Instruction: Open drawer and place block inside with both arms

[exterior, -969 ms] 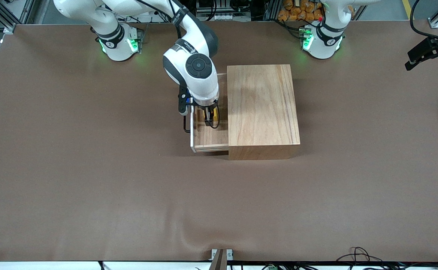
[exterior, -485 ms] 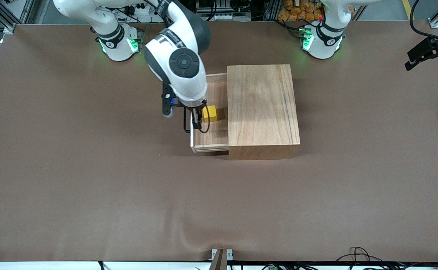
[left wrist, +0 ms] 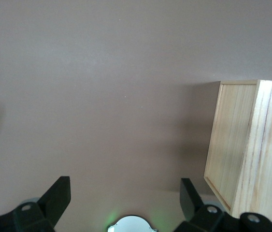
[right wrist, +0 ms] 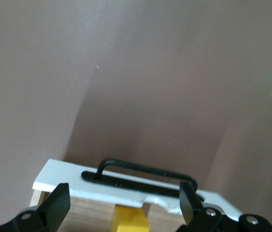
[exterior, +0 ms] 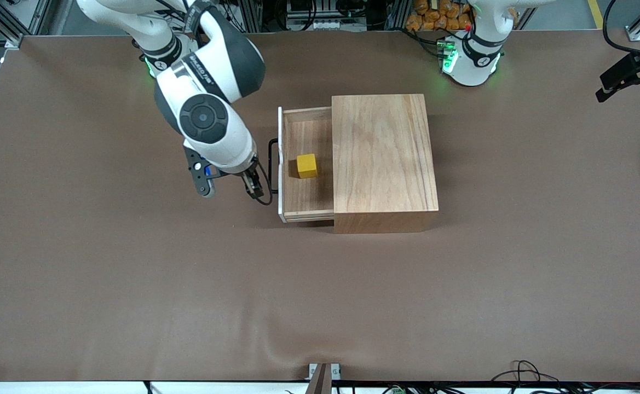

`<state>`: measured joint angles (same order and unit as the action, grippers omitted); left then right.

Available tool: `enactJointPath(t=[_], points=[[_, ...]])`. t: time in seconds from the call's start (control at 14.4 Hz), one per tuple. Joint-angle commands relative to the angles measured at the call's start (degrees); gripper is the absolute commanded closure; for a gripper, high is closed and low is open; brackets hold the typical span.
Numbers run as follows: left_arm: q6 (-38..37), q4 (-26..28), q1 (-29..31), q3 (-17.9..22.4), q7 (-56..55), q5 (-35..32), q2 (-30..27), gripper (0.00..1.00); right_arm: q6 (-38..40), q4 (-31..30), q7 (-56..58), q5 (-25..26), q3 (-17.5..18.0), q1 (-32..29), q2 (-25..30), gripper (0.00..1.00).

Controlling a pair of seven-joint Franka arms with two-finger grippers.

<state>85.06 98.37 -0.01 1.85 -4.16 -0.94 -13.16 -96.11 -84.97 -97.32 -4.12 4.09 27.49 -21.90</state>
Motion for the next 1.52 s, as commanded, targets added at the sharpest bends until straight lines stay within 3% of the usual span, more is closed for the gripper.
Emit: enactJointPath(t=[0.0,0.21,0.48,0.83,0.97,1.11,1.25,1.45], points=[[-0.6,0.3,0.5,-0.4,1.0,-1.1,-1.3,0.00,2.0,-6.7,13.9,-2.0,0.8,-7.4,7.0,0.00],[-0.6,0.2,0.6,-0.4,1.0,-1.1,-1.4,0.00,6.7,-6.7,27.9,-6.0,0.8,-15.8,9.2,0.00],[-0.6,0.2,0.7,-0.2,1.0,-1.1,-1.4,0.00,9.0,-6.7,44.2,-6.1,0.8,-20.8,11.2,0.00],[-0.1,-0.2,2.8,1.0,5.8,-0.6,-1.4,0.00,8.4,-6.3,73.7,-5.2,-0.2,-27.3,14.9,0.00],[0.8,-0.5,4.4,1.5,9.3,-0.2,-1.4,0.00,8.7,-6.4,83.0,-3.7,-3.6,-27.3,17.6,0.00],[1.9,-0.5,4.9,3.6,13.6,1.0,-1.3,0.00,9.8,-6.5,90.4,-3.5,-4.9,-27.8,20.1,0.00],[2.7,-0.5,5.2,6.7,18.1,4.2,-0.9,0.00,11.8,-6.2,95.2,-1.0,-4.4,-27.7,20.8,0.00],[2.7,-0.7,4.8,6.6,18.0,3.8,-0.6,0.00,13.7,-3.7,98.0,0.2,-3.0,-28.8,21.1,0.00]])
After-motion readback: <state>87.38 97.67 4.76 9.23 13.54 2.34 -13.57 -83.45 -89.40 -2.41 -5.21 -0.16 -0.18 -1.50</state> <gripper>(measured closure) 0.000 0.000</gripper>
